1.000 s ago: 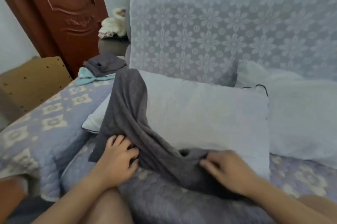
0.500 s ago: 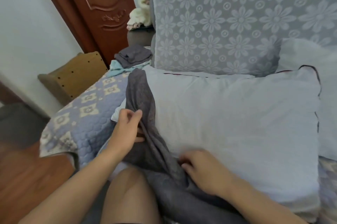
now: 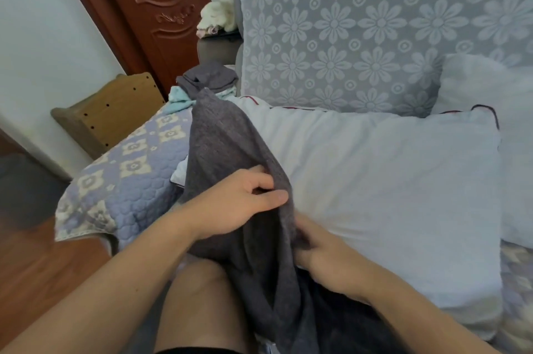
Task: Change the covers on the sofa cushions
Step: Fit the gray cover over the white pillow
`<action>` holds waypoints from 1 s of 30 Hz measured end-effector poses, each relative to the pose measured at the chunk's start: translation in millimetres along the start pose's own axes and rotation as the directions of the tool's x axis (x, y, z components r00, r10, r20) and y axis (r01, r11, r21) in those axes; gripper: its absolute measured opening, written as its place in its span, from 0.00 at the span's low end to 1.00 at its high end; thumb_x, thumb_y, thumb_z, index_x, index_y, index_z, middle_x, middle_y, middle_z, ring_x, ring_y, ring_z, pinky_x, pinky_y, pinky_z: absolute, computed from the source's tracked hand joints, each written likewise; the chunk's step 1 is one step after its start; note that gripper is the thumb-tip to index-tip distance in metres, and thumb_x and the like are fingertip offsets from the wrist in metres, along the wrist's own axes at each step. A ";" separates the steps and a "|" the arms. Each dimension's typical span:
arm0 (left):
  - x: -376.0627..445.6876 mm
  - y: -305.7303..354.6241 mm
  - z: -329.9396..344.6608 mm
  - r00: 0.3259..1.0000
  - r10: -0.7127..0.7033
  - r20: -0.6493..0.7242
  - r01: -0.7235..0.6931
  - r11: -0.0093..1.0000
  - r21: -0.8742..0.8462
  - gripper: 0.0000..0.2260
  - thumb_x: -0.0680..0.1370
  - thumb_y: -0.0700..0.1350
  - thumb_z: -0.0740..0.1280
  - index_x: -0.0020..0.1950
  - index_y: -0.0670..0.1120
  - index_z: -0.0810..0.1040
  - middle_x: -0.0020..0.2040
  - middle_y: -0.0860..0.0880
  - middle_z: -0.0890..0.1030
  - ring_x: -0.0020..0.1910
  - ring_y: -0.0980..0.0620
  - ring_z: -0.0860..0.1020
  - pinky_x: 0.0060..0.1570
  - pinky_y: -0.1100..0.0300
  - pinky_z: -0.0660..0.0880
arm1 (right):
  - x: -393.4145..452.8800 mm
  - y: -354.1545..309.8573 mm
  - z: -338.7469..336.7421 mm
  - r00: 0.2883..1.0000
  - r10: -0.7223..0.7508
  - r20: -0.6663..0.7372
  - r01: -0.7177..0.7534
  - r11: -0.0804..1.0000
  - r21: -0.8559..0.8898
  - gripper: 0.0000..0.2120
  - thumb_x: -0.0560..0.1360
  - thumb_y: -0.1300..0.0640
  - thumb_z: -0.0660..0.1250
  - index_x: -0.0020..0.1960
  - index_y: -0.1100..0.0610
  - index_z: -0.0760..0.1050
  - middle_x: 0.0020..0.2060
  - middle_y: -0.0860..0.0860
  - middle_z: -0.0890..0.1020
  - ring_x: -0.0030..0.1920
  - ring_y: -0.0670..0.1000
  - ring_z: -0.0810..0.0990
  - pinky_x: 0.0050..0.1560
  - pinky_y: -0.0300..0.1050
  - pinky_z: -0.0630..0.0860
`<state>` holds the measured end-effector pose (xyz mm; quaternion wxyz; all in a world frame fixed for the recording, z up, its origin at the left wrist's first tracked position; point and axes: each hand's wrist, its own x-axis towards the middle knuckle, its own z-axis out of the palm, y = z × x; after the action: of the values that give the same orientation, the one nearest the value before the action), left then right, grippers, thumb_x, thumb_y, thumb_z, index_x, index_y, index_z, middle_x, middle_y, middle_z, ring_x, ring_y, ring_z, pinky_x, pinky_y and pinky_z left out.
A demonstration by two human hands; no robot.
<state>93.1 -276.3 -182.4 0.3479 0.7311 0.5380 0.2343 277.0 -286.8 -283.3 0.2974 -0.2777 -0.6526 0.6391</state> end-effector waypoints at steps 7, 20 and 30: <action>48.9 -73.4 -20.5 0.960 -0.066 -0.271 0.218 0.782 0.584 0.26 0.85 0.58 0.52 0.82 0.60 0.49 0.83 0.53 0.46 0.82 0.50 0.43 0.80 0.46 0.45 | -6.8 -6.5 -24.8 0.975 0.171 -0.143 -0.213 0.904 -0.370 0.10 0.78 0.55 0.66 0.58 0.46 0.78 0.52 0.41 0.84 0.54 0.39 0.80 0.62 0.46 0.76; 35.7 -137.3 -19.1 0.583 -0.495 -0.644 0.170 0.850 -0.499 0.25 0.84 0.65 0.48 0.76 0.57 0.66 0.75 0.49 0.70 0.73 0.48 0.69 0.73 0.47 0.66 | -45.5 -29.0 -96.5 0.776 0.132 -0.617 -0.024 0.983 0.179 0.10 0.81 0.57 0.66 0.42 0.59 0.75 0.35 0.55 0.79 0.38 0.52 0.75 0.40 0.46 0.68; 17.3 -129.1 34.8 0.483 -0.617 -0.622 0.415 0.786 -0.458 0.27 0.85 0.60 0.51 0.68 0.41 0.77 0.65 0.40 0.78 0.66 0.40 0.75 0.60 0.51 0.70 | -23.2 -45.3 -126.9 0.642 -0.185 -0.744 -0.064 0.954 -0.292 0.09 0.82 0.56 0.64 0.46 0.56 0.81 0.42 0.49 0.85 0.44 0.49 0.81 0.51 0.47 0.76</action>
<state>43.0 -245.7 -303.7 0.2379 0.3214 0.7929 0.4598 387.6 -220.4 -238.0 0.5219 -0.5395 -0.5617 0.3479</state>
